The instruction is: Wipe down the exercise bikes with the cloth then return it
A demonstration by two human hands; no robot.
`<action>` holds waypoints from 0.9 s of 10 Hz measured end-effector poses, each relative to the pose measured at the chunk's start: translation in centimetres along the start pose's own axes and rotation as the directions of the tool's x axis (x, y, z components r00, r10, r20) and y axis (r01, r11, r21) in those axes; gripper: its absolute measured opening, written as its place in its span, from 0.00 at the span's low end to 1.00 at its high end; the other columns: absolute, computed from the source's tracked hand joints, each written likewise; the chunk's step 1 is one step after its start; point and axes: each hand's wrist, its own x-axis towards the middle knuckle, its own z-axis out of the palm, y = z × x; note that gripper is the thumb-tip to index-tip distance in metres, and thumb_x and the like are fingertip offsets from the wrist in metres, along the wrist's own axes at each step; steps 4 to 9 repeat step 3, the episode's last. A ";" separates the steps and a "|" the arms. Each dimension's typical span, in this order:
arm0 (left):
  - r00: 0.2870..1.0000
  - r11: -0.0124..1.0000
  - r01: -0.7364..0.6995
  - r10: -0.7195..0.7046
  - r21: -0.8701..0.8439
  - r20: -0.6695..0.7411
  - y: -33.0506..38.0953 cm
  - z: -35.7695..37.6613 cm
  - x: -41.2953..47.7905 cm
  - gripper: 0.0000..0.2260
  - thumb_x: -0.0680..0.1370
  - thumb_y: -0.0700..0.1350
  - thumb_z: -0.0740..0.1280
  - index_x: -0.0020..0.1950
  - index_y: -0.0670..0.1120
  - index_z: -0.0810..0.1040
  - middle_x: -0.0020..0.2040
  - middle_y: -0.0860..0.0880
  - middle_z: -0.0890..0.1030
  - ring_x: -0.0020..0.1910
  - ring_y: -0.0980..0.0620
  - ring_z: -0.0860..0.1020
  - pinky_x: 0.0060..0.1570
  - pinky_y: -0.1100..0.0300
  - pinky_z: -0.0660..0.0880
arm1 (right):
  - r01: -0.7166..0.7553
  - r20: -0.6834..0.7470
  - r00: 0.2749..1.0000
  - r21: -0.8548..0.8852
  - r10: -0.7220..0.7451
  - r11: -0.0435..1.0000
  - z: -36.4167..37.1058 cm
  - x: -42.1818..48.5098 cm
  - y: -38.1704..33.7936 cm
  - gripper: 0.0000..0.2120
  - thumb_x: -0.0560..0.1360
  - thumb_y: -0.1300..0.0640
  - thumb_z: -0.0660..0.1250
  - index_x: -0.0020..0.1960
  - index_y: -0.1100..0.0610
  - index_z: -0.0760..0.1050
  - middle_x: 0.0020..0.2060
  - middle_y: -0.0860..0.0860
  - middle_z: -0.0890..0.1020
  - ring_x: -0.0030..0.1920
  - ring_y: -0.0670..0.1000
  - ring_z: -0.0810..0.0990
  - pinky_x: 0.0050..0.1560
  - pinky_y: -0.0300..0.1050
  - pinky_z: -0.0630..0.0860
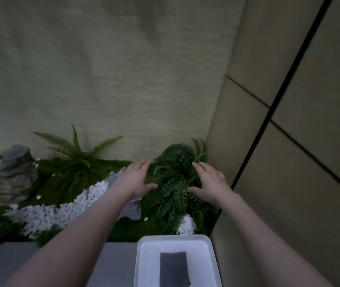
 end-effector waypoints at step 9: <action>0.966 0.999 -0.002 0.015 0.047 -0.260 2.1 -14.5 -2.9 0.34 0.78 0.61 0.60 0.78 0.50 0.50 0.78 0.48 0.56 0.76 0.48 0.55 0.72 0.50 0.55 | 0.081 -0.295 0.952 -0.032 -0.087 0.996 -13.7 -1.0 -4.5 0.40 0.76 0.42 0.65 0.79 0.52 0.46 0.78 0.51 0.53 0.77 0.52 0.52 0.75 0.52 0.53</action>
